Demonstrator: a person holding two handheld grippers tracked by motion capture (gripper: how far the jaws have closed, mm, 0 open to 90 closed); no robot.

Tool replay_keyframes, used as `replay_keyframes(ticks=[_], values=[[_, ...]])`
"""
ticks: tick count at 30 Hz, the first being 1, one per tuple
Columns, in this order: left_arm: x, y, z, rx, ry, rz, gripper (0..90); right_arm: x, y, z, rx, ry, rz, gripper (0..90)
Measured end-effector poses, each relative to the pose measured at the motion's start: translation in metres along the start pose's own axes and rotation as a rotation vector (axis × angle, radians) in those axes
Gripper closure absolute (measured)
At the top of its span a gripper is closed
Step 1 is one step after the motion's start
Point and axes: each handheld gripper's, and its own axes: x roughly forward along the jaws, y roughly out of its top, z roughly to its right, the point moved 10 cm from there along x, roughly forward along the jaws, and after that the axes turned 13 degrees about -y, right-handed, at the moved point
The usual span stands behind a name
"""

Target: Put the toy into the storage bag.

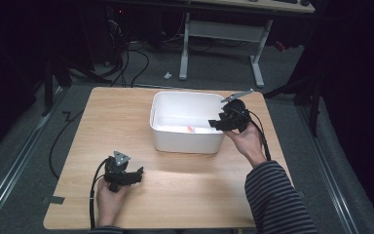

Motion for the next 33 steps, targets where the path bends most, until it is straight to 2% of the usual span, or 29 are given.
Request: replay_keyframes(ticks=[5,9,14,20,25,33], values=[[0.0,0.0,0.0,0.0,0.0,0.0,16.9,-0.017,-0.006,0.011,0.021,-0.008,0.046,45.4],[0.0,0.0,0.0,0.0,0.0,0.0,16.8,-0.029,-0.013,0.022,0.06,-0.016,0.079,44.2],[0.0,0.0,0.0,0.0,0.001,0.0,16.9,-0.04,-0.026,0.033,0.079,-0.041,0.096,43.9],[0.0,0.0,0.0,0.001,0.001,-0.001,16.9,-0.049,-0.038,0.046,0.119,-0.05,0.107,43.5],[0.0,0.0,0.0,0.0,0.001,-0.001,16.9,-0.061,-0.047,0.057,0.114,-0.099,0.118,42.0],[0.0,0.0,0.0,0.0,0.001,-0.001,16.9,-0.075,-0.071,0.074,0.146,-0.134,0.106,41.4]])
